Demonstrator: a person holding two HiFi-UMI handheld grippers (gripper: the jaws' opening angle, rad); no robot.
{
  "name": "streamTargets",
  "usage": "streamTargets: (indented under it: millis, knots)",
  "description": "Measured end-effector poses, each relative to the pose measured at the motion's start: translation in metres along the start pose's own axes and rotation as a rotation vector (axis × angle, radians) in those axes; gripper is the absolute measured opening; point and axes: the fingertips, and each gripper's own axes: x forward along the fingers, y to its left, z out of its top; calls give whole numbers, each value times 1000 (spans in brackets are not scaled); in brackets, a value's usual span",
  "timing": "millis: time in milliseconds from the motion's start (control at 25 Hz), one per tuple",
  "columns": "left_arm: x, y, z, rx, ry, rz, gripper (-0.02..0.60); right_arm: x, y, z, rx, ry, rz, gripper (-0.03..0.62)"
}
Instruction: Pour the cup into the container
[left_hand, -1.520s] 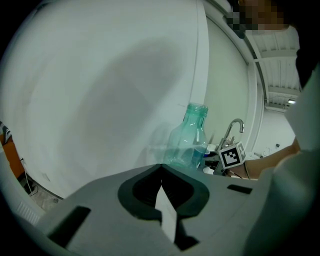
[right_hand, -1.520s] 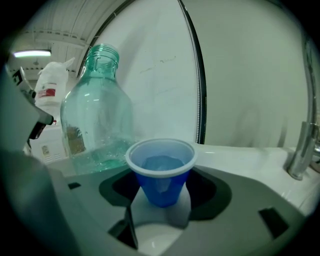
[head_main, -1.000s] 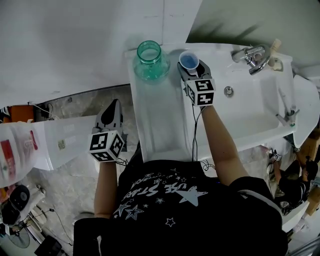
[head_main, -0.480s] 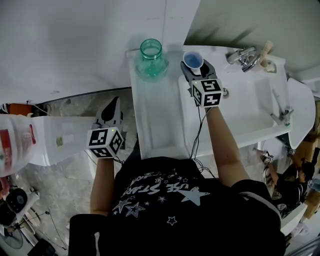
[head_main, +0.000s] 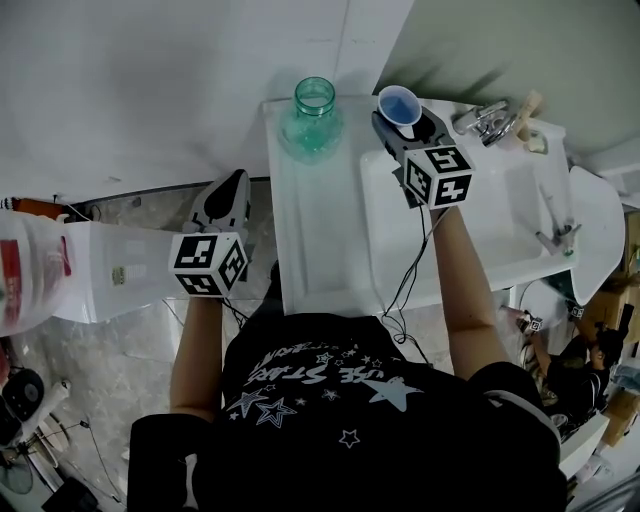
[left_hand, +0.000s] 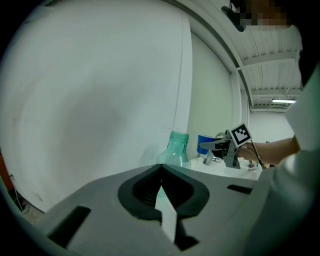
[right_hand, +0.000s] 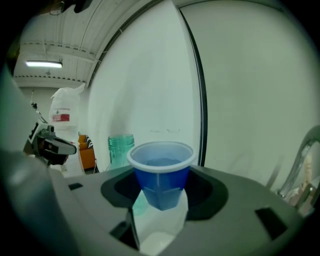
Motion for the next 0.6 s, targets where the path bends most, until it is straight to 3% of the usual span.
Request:
streamTargets:
  millis: [320,600]
  knots:
    - [6,11,26,23,-1,-13,9,2,27,31,-106,50,86,247]
    - [6,11,38,11,-29,-42,9,8,39,47,-180,84,70,246]
